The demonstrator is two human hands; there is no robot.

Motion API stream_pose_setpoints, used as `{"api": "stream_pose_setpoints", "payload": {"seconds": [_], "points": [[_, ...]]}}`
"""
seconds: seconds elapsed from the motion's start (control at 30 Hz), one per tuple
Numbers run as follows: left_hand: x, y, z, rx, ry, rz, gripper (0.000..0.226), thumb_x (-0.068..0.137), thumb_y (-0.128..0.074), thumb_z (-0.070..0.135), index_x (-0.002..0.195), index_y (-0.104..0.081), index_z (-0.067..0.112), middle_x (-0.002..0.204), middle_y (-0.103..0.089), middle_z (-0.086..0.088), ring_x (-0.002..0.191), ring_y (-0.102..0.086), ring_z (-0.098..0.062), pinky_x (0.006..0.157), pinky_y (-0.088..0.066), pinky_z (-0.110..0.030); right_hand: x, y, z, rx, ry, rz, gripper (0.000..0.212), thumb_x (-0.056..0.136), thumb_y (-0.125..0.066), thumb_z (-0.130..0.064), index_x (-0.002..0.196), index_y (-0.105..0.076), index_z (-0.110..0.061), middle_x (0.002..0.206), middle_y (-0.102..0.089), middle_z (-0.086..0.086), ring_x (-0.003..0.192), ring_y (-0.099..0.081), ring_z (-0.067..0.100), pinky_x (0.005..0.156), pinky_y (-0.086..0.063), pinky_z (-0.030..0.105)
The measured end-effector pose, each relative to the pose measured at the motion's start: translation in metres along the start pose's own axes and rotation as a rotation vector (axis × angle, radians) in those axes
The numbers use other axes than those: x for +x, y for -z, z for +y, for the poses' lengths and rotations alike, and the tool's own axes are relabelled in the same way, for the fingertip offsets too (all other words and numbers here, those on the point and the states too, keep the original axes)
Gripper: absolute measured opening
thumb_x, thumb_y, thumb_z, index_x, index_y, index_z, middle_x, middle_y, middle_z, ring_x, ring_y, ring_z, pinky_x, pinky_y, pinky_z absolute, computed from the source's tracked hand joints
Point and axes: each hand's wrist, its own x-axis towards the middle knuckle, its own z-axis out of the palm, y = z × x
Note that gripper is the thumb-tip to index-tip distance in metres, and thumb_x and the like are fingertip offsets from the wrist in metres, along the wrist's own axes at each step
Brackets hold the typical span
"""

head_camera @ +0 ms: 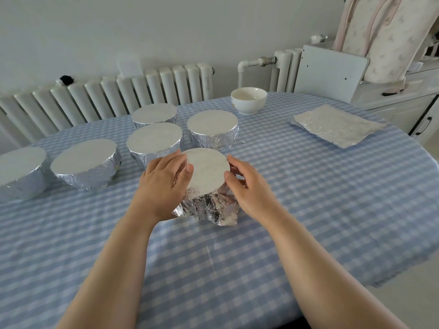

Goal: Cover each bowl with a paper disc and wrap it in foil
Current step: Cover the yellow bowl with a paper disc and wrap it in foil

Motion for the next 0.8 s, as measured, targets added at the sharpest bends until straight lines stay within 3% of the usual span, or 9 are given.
{"api": "stream_pose_setpoints", "payload": {"seconds": [0.13, 0.3, 0.37, 0.5, 0.67, 0.7, 0.8], "points": [[0.009, 0.010, 0.010, 0.063, 0.002, -0.043, 0.073, 0.094, -0.020, 0.068, 0.147, -0.043, 0.023, 0.154, -0.038, 0.006, 0.145, -0.022, -0.015, 0.119, -0.021, -0.042, 0.004, -0.001, -0.002, 0.000, -0.015, 0.035, 0.052, 0.096, -0.050, -0.052, 0.140, -0.049, -0.024, 0.138, -0.050, -0.009, 0.126, -0.050, 0.006, 0.103, -0.048, 0.042], [0.029, 0.017, 0.030, 0.125, -0.082, -0.174, 0.057, 0.104, -0.026, 0.049, 0.155, -0.027, 0.025, 0.164, -0.016, 0.010, 0.150, -0.008, -0.010, 0.122, -0.009, -0.039, 0.004, -0.004, -0.004, 0.053, -0.039, 0.053, 0.057, 0.089, -0.053, -0.061, 0.135, -0.051, -0.027, 0.132, -0.055, -0.012, 0.121, -0.054, 0.003, 0.100, -0.050, 0.042], [0.035, 0.012, 0.035, 0.150, -0.132, -0.227, 0.055, 0.105, -0.025, 0.048, 0.156, -0.024, 0.027, 0.164, -0.012, 0.011, 0.151, -0.005, -0.011, 0.122, -0.006, -0.039, 0.004, -0.006, -0.004, 0.057, -0.045, 0.049, 0.060, 0.086, -0.055, -0.061, 0.135, -0.050, -0.027, 0.131, -0.056, -0.012, 0.120, -0.055, 0.003, 0.101, -0.050, 0.041], [0.040, 0.003, 0.035, 0.184, -0.171, -0.309, 0.053, 0.103, -0.023, 0.056, 0.154, -0.023, 0.040, 0.164, -0.014, 0.013, 0.151, -0.008, -0.013, 0.123, -0.007, -0.044, 0.002, -0.001, -0.002, 0.036, -0.029, 0.022, 0.050, 0.095, -0.057, -0.044, 0.140, -0.048, -0.025, 0.134, -0.054, -0.011, 0.123, -0.050, 0.001, 0.107, -0.044, 0.035], [0.040, 0.000, 0.037, 0.251, -0.183, -0.338, 0.055, 0.100, -0.024, 0.061, 0.153, -0.017, 0.048, 0.164, -0.009, 0.015, 0.151, -0.004, -0.013, 0.122, -0.003, -0.042, -0.005, -0.011, 0.000, 0.129, -0.101, 0.074, 0.052, 0.093, -0.057, -0.051, 0.139, -0.048, -0.028, 0.138, -0.052, -0.010, 0.125, -0.049, 0.003, 0.107, -0.043, 0.033], [0.039, 0.000, 0.037, 0.261, -0.186, -0.346, 0.056, 0.099, -0.023, 0.063, 0.152, -0.015, 0.049, 0.164, -0.008, 0.015, 0.151, -0.004, -0.013, 0.122, -0.002, -0.042, -0.007, -0.015, 0.002, 0.166, -0.116, 0.093, 0.050, 0.092, -0.057, -0.052, 0.135, -0.051, -0.028, 0.135, -0.054, -0.010, 0.121, -0.053, 0.002, 0.103, -0.045, 0.030], [0.039, 0.001, 0.036, 0.286, -0.190, -0.367, 0.061, 0.094, -0.017, 0.071, 0.152, -0.011, 0.051, 0.164, -0.005, 0.015, 0.151, -0.002, -0.014, 0.123, -0.002, -0.045, -0.015, -0.020, -0.002, 0.172, -0.125, 0.132, 0.043, 0.096, -0.056, -0.045, 0.134, -0.055, -0.025, 0.128, -0.048, -0.013, 0.106, -0.052, -0.011, 0.088, -0.042, 0.005]]}}
